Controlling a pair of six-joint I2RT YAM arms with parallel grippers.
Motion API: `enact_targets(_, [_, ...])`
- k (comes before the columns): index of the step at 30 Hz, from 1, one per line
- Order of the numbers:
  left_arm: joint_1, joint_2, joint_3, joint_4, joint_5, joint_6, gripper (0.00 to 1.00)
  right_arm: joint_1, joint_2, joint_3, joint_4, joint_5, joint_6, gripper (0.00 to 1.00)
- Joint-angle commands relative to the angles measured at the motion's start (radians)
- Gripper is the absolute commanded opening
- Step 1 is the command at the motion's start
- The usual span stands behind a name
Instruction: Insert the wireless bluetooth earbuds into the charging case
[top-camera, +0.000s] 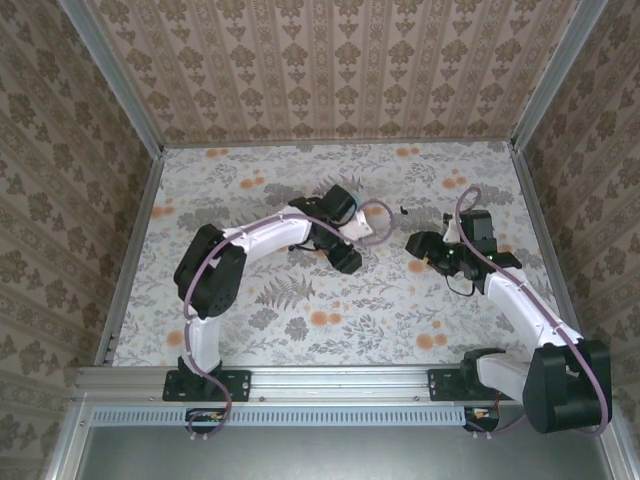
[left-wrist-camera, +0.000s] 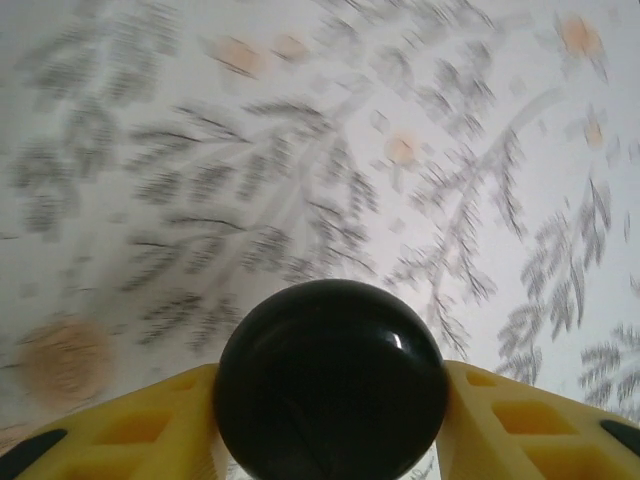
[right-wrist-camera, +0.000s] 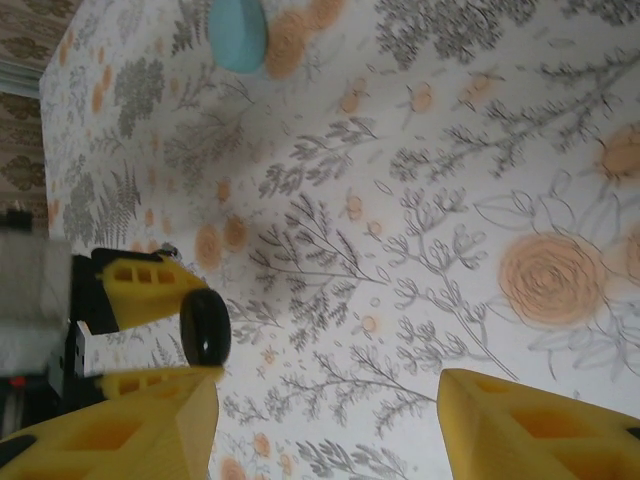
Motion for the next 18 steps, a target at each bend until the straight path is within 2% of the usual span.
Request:
enact_targets(1, [-0.041, -0.018, -0.033, -0.065, 0.006, 0.214, 0.54, -0.011, -0.021, -0.022, -0.090, -0.053, -0.032, 0.61])
enact_targets(4, [-0.065, -0.015, -0.045, -0.089, -0.025, 0.289, 0.56, -0.011, -0.011, -0.036, -0.123, -0.051, -0.052, 0.60])
enact_targets(9, [-0.066, -0.020, -0.071, -0.049, -0.028, 0.311, 0.62, -0.003, -0.001, -0.053, -0.155, -0.030, -0.057, 0.57])
enact_targets(12, [-0.078, -0.023, -0.084, -0.032, -0.072, 0.335, 0.67, 0.008, 0.009, -0.039, -0.183, -0.003, -0.073, 0.57])
enact_targets(15, [-0.069, -0.051, -0.097, -0.015, -0.132, 0.319, 0.70, 0.046, 0.029, 0.012, -0.236, 0.051, -0.106, 0.57])
enact_targets(18, [-0.024, -0.134, -0.146, 0.061, -0.133, 0.235, 0.73, 0.135, 0.063, 0.085, -0.325, 0.165, -0.128, 0.57])
